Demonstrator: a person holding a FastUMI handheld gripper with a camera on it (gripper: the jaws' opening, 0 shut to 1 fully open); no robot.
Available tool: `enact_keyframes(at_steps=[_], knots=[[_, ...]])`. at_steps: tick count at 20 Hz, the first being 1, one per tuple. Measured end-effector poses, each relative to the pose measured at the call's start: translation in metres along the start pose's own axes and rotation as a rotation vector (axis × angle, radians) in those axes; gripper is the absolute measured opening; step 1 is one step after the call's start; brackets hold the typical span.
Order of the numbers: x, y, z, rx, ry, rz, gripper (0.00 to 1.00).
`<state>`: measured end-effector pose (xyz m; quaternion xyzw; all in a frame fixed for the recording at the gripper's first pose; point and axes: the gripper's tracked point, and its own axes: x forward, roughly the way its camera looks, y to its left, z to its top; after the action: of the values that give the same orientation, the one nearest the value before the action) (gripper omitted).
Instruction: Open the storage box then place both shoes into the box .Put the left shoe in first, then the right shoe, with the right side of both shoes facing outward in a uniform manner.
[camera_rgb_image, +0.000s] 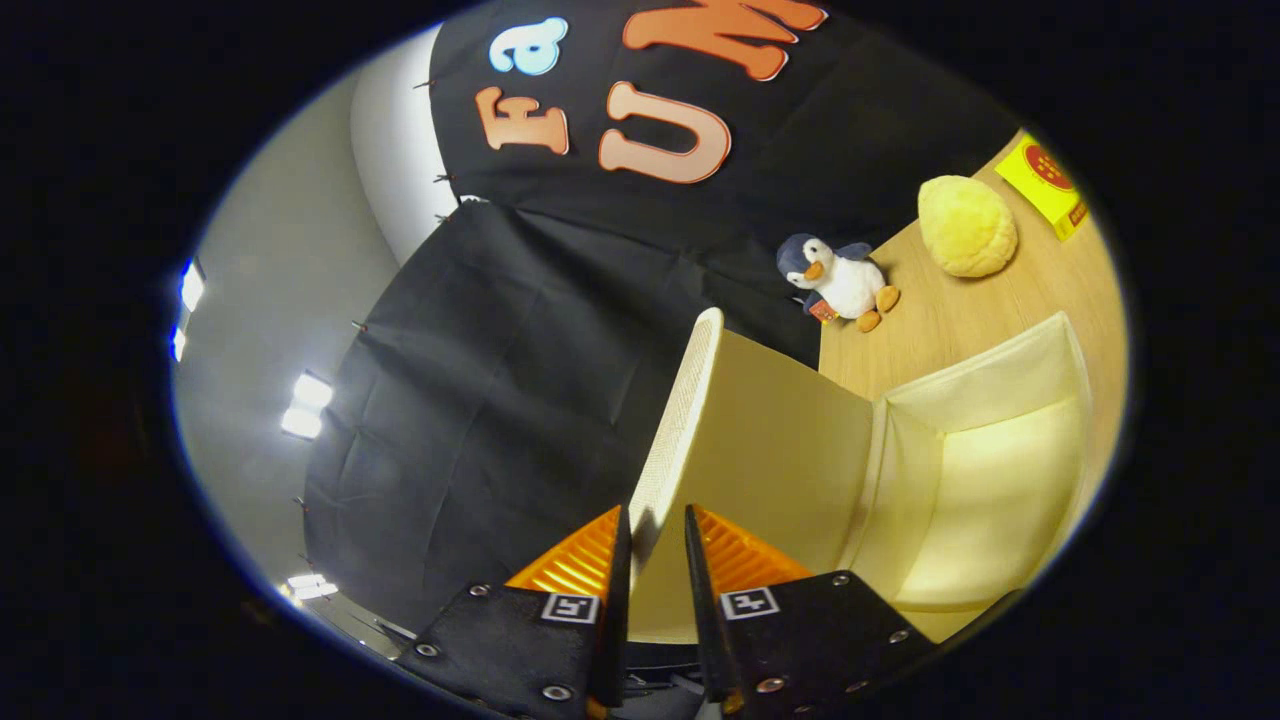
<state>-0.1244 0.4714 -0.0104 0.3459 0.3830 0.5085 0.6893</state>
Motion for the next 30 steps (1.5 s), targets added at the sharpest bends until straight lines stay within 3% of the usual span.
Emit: enact_keyframes(at_steps=[2, 3, 5, 9, 14, 17, 30], knots=[[0.016, -0.004, -0.005, -0.061, 0.006, -0.056, 0.65], [0.022, -0.009, -0.005, -0.089, 0.000, -0.083, 0.84], [0.029, -0.015, -0.006, -0.110, -0.012, -0.121, 0.98], [0.030, -0.034, -0.004, -0.171, -0.020, -0.225, 0.98], [0.019, -0.033, 0.004, -0.296, -0.039, -0.262, 0.98], [0.001, -0.053, 0.019, -0.356, -0.080, -0.335, 0.98], [-0.166, -0.184, 0.095, -0.498, -0.281, -0.762, 0.98]])
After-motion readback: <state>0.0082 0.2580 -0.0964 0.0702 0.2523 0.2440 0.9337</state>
